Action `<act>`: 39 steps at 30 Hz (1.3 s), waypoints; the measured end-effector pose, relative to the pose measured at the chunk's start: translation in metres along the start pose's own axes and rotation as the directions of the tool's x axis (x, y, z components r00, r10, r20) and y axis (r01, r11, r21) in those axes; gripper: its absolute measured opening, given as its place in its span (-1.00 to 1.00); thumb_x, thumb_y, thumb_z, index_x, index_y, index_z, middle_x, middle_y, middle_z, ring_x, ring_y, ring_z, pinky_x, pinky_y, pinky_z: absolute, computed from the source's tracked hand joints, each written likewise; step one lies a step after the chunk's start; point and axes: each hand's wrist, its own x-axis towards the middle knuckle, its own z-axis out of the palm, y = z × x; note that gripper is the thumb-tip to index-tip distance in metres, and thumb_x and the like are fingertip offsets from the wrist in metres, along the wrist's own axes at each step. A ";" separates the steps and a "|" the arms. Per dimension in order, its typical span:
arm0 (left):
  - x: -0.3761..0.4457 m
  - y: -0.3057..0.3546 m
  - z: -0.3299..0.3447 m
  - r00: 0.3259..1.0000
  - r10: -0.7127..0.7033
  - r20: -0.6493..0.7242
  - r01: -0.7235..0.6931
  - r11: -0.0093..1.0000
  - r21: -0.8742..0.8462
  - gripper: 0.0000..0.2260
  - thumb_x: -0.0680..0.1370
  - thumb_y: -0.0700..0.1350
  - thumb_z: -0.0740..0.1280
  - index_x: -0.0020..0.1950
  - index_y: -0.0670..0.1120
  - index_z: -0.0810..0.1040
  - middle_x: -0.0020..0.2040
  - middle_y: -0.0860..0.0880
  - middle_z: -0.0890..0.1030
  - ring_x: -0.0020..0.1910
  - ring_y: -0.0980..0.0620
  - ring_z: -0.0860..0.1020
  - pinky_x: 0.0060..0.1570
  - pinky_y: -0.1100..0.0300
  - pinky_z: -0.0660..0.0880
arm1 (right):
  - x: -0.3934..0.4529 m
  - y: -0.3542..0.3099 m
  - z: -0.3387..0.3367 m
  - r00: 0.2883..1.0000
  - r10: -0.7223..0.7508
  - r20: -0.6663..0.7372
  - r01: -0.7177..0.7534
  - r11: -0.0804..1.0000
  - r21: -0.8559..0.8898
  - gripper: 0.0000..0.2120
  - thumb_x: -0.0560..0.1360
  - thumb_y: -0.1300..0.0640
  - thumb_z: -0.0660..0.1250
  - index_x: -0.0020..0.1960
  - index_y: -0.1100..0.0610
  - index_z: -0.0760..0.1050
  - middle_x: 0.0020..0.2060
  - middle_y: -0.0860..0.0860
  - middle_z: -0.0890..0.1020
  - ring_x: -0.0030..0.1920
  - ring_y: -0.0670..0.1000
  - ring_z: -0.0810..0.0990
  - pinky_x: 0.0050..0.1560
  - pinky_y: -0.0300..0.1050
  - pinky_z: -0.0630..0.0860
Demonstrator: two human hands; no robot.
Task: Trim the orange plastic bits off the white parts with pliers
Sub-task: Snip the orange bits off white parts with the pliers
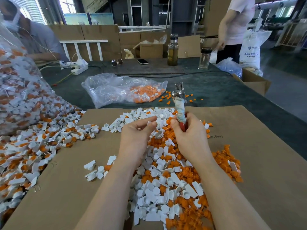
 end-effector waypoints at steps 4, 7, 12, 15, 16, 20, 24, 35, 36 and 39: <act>-0.001 0.000 0.002 0.999 -0.046 -0.027 0.042 0.990 -0.131 -0.85 0.54 -0.15 0.46 0.01 0.09 0.72 -0.29 0.16 0.68 -0.40 0.22 0.54 -0.32 0.40 0.49 | -0.001 -0.001 0.001 1.000 -0.027 -0.010 0.027 1.000 -0.007 -0.93 0.58 0.07 0.31 -0.05 0.02 0.43 -0.35 -0.16 0.46 -0.28 -0.42 0.47 -0.37 -0.54 0.34; 0.000 0.002 0.004 0.997 -0.082 -0.004 0.080 0.979 -0.186 -0.86 0.53 -0.22 0.45 0.03 -0.01 0.69 -0.31 0.06 0.69 -0.37 0.17 0.61 -0.32 0.37 0.52 | -0.002 -0.002 0.001 0.999 -0.033 -0.008 0.033 0.999 0.028 -0.95 0.57 0.08 0.32 -0.03 0.01 0.45 -0.32 -0.16 0.51 -0.25 -0.37 0.50 -0.33 -0.53 0.36; -0.003 0.004 0.007 0.988 -0.140 0.071 0.155 0.942 -0.297 -0.95 0.49 -0.32 0.43 -0.06 -0.25 0.63 -0.33 -0.13 0.67 -0.33 0.04 0.66 -0.31 0.27 0.59 | -0.003 -0.002 0.004 1.000 -0.024 0.017 0.023 0.995 0.093 -0.94 0.56 0.09 0.33 0.00 -0.01 0.46 -0.20 -0.16 0.60 -0.12 -0.27 0.56 -0.22 -0.49 0.43; -0.004 0.005 0.007 0.977 -0.171 0.124 0.205 0.908 -0.365 -0.98 0.48 -0.33 0.43 -0.11 -0.26 0.63 -0.33 -0.16 0.67 -0.30 0.01 0.68 -0.30 0.26 0.60 | -0.004 -0.002 0.006 0.999 -0.043 0.012 0.042 0.996 0.084 -0.94 0.55 0.11 0.34 0.00 0.04 0.47 -0.26 -0.16 0.57 -0.21 -0.29 0.54 -0.27 -0.47 0.41; -0.004 0.006 0.007 0.974 -0.180 0.138 0.221 0.897 -0.384 -0.98 0.48 -0.34 0.43 -0.12 -0.26 0.63 -0.32 -0.17 0.67 -0.30 0.01 0.68 -0.31 0.26 0.60 | -0.004 -0.002 0.006 0.999 -0.052 0.006 0.052 0.996 0.075 -0.93 0.55 0.11 0.35 0.00 0.04 0.47 -0.27 -0.16 0.56 -0.23 -0.29 0.54 -0.29 -0.46 0.40; -0.005 0.007 0.006 0.966 -0.200 0.164 0.253 0.858 -0.446 -0.97 0.46 -0.34 0.46 -0.13 -0.25 0.65 -0.26 -0.19 0.70 -0.28 0.00 0.69 -0.31 0.27 0.60 | -0.006 -0.003 0.007 0.997 -0.078 -0.016 0.078 0.997 -0.016 -0.89 0.54 0.08 0.35 0.01 0.00 0.43 -0.23 -0.20 0.55 -0.20 -0.25 0.55 -0.31 -0.43 0.41; -0.006 0.008 0.007 0.975 -0.175 0.140 0.220 0.866 -0.449 -0.95 0.44 -0.33 0.48 -0.12 -0.26 0.66 -0.25 -0.20 0.70 -0.28 0.00 0.70 -0.29 0.25 0.62 | -0.007 -0.003 0.008 0.995 -0.086 -0.047 0.083 0.994 -0.066 -0.86 0.53 0.10 0.37 0.00 -0.01 0.41 -0.21 -0.15 0.57 -0.22 -0.19 0.55 -0.29 -0.35 0.41; -0.011 0.011 0.008 0.999 -0.020 0.026 0.026 0.957 -0.290 -0.90 0.40 -0.30 0.55 -0.23 -0.11 0.71 -0.23 -0.15 0.72 -0.21 -0.10 0.72 -0.25 0.23 0.62 | -0.007 -0.002 0.009 0.989 -0.114 -0.092 0.103 0.989 -0.109 -0.87 0.51 0.08 0.39 -0.06 0.01 0.43 -0.30 -0.21 0.51 -0.29 -0.19 0.53 -0.37 -0.37 0.37; -0.011 0.011 0.008 1.000 -0.009 0.021 0.015 0.962 -0.273 -0.90 0.40 -0.29 0.55 -0.22 -0.11 0.71 -0.23 -0.15 0.72 -0.21 -0.10 0.72 -0.23 0.21 0.64 | -0.007 -0.002 0.009 0.989 -0.114 -0.092 0.105 0.989 -0.103 -0.88 0.51 0.09 0.39 -0.06 0.02 0.44 -0.29 -0.19 0.52 -0.29 -0.17 0.54 -0.35 -0.31 0.41; -0.011 0.011 0.007 1.000 0.018 0.012 -0.015 0.975 -0.220 -0.92 0.41 -0.27 0.55 -0.18 -0.12 0.71 -0.24 -0.12 0.72 -0.20 -0.10 0.72 -0.16 0.15 0.66 | -0.007 -0.002 0.009 0.990 -0.110 -0.085 0.101 0.990 -0.103 -0.87 0.50 0.10 0.39 -0.07 0.03 0.44 -0.29 -0.21 0.52 -0.28 -0.17 0.54 -0.33 -0.28 0.44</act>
